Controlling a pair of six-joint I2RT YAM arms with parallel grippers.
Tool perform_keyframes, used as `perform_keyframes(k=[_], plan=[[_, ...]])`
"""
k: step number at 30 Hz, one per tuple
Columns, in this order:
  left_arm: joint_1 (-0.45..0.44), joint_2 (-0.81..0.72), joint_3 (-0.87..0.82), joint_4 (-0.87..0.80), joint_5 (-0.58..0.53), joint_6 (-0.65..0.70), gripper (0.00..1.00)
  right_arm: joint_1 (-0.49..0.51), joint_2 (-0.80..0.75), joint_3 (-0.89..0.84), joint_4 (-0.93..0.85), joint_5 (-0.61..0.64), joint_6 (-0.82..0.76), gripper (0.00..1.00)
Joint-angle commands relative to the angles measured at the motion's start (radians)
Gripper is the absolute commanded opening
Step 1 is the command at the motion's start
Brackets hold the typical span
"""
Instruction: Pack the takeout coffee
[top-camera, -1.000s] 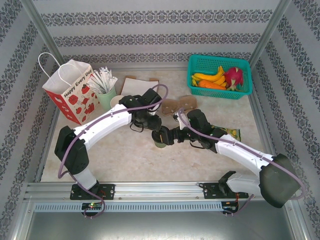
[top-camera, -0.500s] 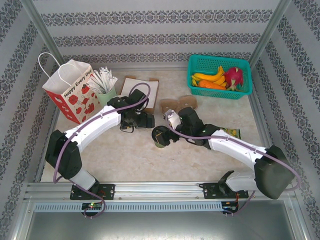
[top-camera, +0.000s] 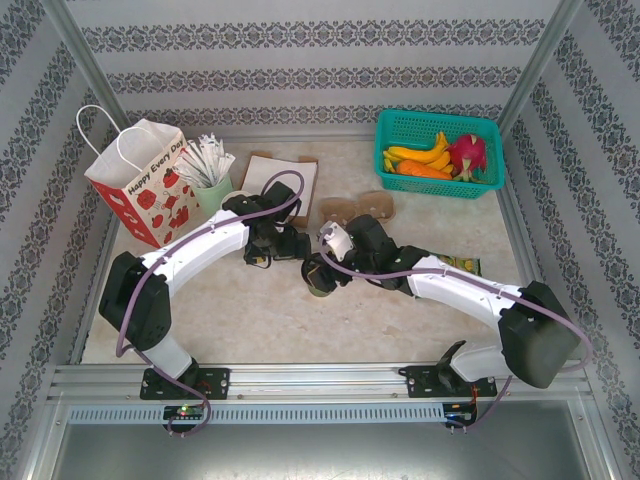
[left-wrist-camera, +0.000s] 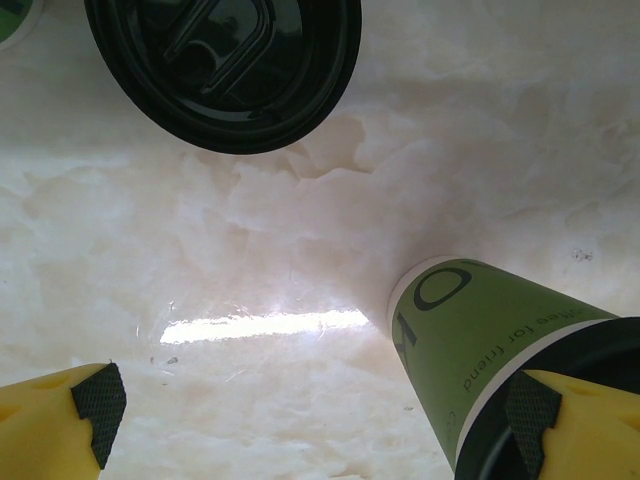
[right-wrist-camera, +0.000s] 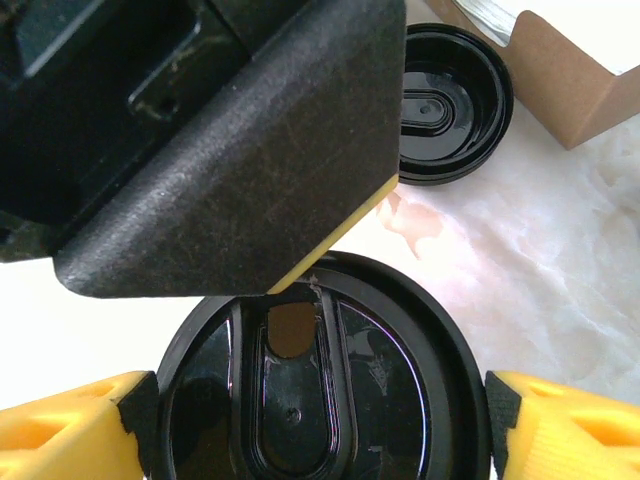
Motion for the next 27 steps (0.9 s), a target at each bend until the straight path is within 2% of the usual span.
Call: perform_keyframes(k=[1,4,11,15,17,27], plan=[[0.006,0.019,-0.015,-0.001,0.028,-0.014,0.99,0.030,0.046,-0.004,-0.063,0.080,-0.005,0.81],[0.007,0.022,-0.017,0.002,0.036,-0.014,1.00,0.043,0.051,-0.009,-0.081,0.131,-0.008,0.83],[0.007,0.022,-0.003,-0.001,0.037,-0.012,0.99,0.046,0.003,-0.016,-0.053,0.128,0.016,0.88],[0.006,0.020,0.001,-0.005,0.034,-0.011,1.00,0.038,-0.035,-0.024,-0.035,0.152,0.038,0.94],[0.007,0.020,0.001,-0.005,0.033,-0.010,1.00,0.026,-0.056,-0.029,-0.026,0.142,0.052,0.98],[0.007,0.022,-0.006,0.002,0.034,-0.013,0.99,0.019,-0.046,-0.051,0.001,0.031,0.070,0.98]])
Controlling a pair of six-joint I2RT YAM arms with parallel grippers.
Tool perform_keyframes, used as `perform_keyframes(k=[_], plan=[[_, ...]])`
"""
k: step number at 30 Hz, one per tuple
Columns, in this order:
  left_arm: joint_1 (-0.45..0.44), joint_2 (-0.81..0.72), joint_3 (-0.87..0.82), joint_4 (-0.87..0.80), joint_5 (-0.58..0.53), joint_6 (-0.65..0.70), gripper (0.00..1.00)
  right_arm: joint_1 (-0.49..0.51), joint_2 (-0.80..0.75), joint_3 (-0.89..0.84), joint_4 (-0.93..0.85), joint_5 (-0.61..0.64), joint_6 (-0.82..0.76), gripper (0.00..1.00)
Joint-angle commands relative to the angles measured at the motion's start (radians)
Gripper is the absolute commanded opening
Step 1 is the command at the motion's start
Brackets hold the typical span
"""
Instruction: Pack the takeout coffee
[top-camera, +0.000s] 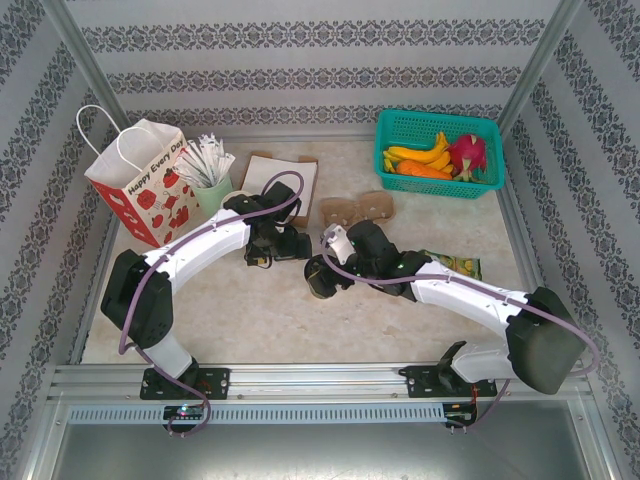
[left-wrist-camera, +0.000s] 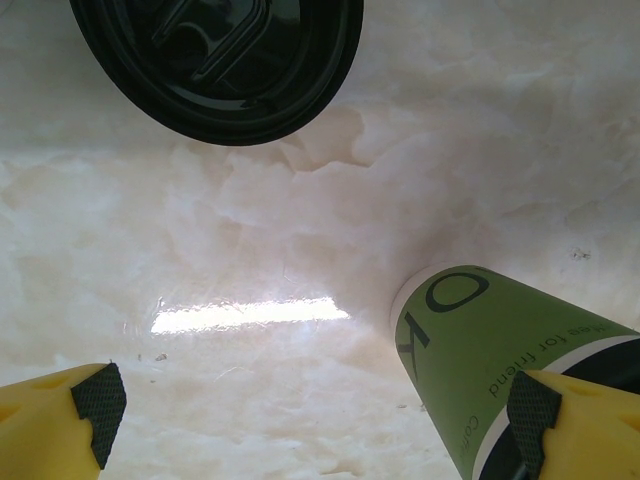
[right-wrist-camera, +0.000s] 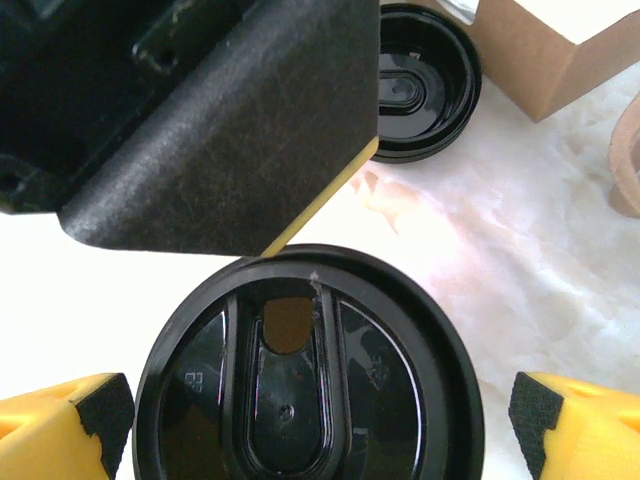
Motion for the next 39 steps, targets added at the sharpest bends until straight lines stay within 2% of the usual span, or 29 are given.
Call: perform_keyframes(k=[1,8,12,14,23,28,34,39], plan=[[-0.001,0.007,-0.007,-0.001,0.008,-0.005,0.99,-0.005,0.010,-0.016,0.016,-0.042,0.021,0.98],[-0.001,0.009,-0.012,-0.001,0.020,-0.003,1.00,-0.003,0.033,-0.034,0.011,-0.002,0.017,0.97],[-0.003,0.012,-0.012,-0.001,0.023,-0.001,1.00,-0.003,0.043,-0.048,-0.015,0.037,0.010,0.85],[-0.003,0.015,-0.012,0.001,0.026,0.000,1.00,0.001,0.057,-0.051,-0.037,0.040,0.001,0.83],[-0.003,0.018,-0.018,-0.001,0.030,0.000,1.00,0.023,0.088,-0.099,-0.094,0.024,0.012,0.80],[-0.003,0.020,-0.007,-0.003,0.027,0.003,0.99,0.021,0.062,-0.064,-0.091,0.041,0.017,0.82],[-0.003,0.012,-0.006,-0.004,0.014,-0.004,1.00,0.015,0.028,-0.021,-0.046,-0.004,0.054,0.94],[-0.003,0.010,-0.006,-0.005,0.010,-0.003,1.00,0.013,0.016,-0.009,-0.018,-0.018,0.082,0.98]])
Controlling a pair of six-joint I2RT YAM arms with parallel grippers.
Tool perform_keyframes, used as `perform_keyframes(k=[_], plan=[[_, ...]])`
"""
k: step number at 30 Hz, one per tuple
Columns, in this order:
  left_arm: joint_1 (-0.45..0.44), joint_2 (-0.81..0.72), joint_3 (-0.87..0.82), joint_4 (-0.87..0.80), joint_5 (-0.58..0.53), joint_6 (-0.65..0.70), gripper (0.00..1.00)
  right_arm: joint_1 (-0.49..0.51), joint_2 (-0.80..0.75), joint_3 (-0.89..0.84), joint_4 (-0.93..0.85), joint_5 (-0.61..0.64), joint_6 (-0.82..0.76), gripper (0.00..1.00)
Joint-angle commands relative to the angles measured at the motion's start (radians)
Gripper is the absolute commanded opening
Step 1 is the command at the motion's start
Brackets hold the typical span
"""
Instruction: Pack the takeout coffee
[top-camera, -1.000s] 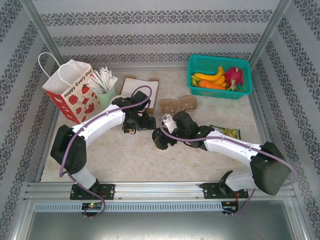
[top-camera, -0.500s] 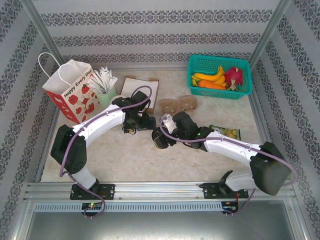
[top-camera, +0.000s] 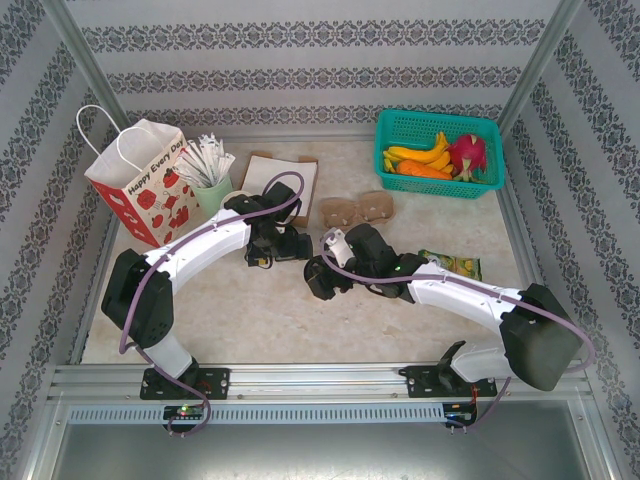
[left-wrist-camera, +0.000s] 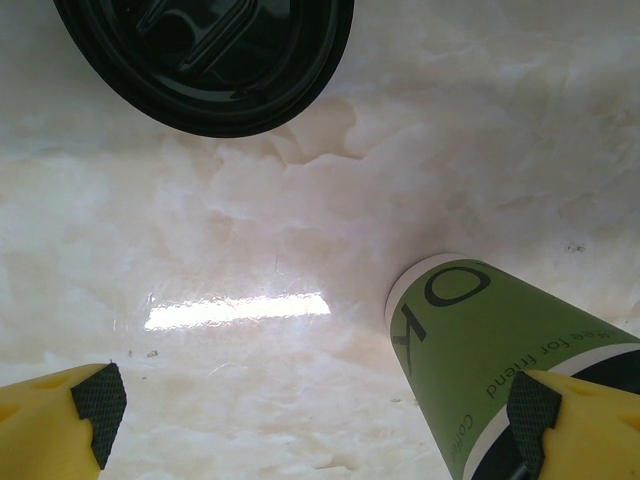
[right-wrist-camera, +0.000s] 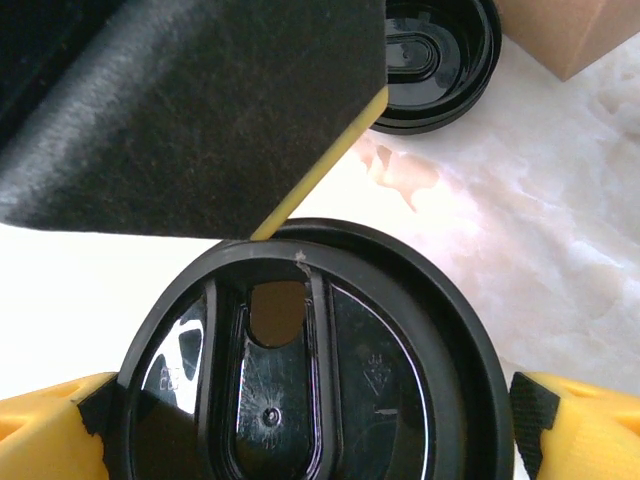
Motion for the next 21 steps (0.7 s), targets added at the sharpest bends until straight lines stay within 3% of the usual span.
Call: perform_keyframes(k=[1,10,17,21], plan=[[-0.001,0.008,-0.006,-0.005,-0.008,-0.003,0.99,0.004,-0.010,0.016,-0.040,-0.004,0.022,0.98],[-0.001,0.014,0.003,-0.009,-0.008,0.000,1.00,-0.012,-0.021,0.027,-0.023,-0.002,0.055,0.98],[-0.001,0.017,0.012,-0.009,-0.005,0.008,1.00,-0.019,0.022,0.009,-0.039,-0.030,0.057,0.88],[-0.001,0.001,0.017,0.002,-0.017,0.016,1.00,-0.024,-0.018,0.003,-0.095,0.079,0.089,0.83]])
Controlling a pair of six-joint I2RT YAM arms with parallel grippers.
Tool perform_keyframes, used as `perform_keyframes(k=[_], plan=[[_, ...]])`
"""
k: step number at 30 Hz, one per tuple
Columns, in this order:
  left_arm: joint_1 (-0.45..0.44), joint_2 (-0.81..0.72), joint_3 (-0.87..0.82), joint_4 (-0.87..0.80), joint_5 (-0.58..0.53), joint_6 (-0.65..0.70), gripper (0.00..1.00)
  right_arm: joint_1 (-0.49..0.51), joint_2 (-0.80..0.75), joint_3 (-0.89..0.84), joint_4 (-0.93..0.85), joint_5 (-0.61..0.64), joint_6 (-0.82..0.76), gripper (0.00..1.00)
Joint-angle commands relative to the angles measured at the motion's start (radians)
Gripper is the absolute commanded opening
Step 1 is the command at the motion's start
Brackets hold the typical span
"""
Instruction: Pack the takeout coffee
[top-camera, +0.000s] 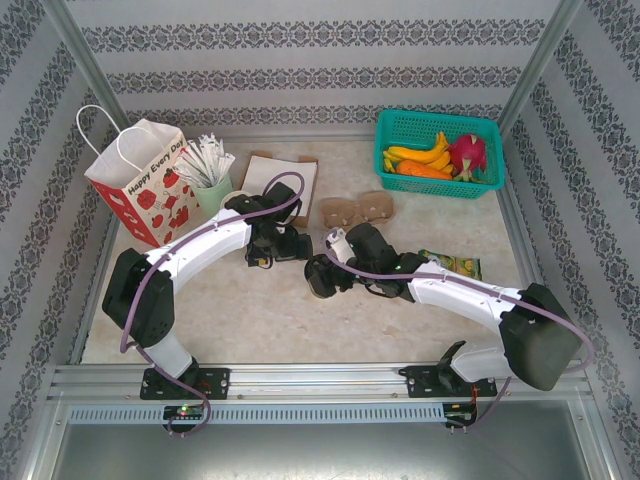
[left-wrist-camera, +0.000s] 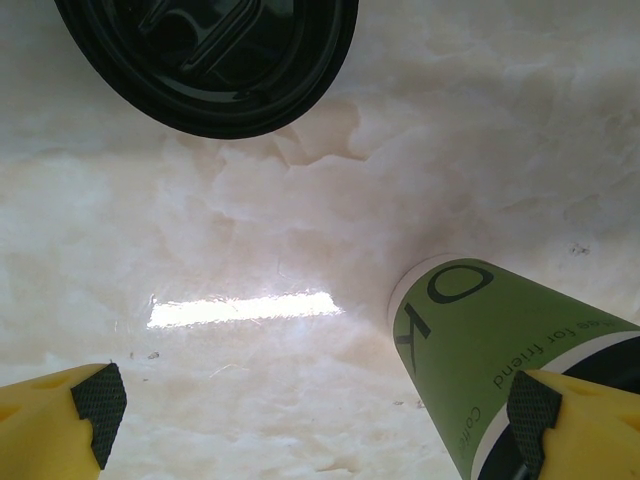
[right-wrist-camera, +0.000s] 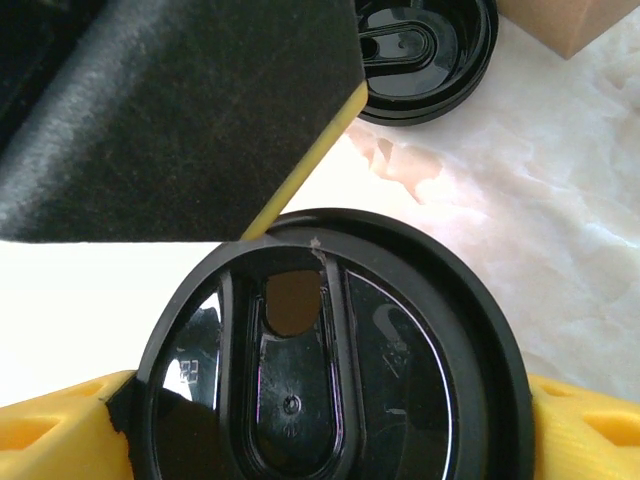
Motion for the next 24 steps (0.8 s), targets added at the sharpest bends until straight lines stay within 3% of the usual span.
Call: perform_keyframes(k=[1,14,19,24], plan=[[-0.001,-0.011,0.015,0.005,-0.019,0.015,0.99,-0.019,-0.036,-0.003,-0.106,0.114,0.036,0.82],[-0.001,-0.066,-0.011,0.105,-0.014,0.044,1.00,-0.251,-0.201,-0.070,-0.234,0.268,0.206,0.80],[-0.001,-0.080,-0.032,0.141,0.000,0.045,0.99,-0.370,-0.186,-0.065,-0.216,0.342,0.237,0.80],[-0.001,-0.081,-0.032,0.148,0.003,0.050,0.99,-0.539,-0.124,-0.066,-0.104,0.325,0.229,0.80]])
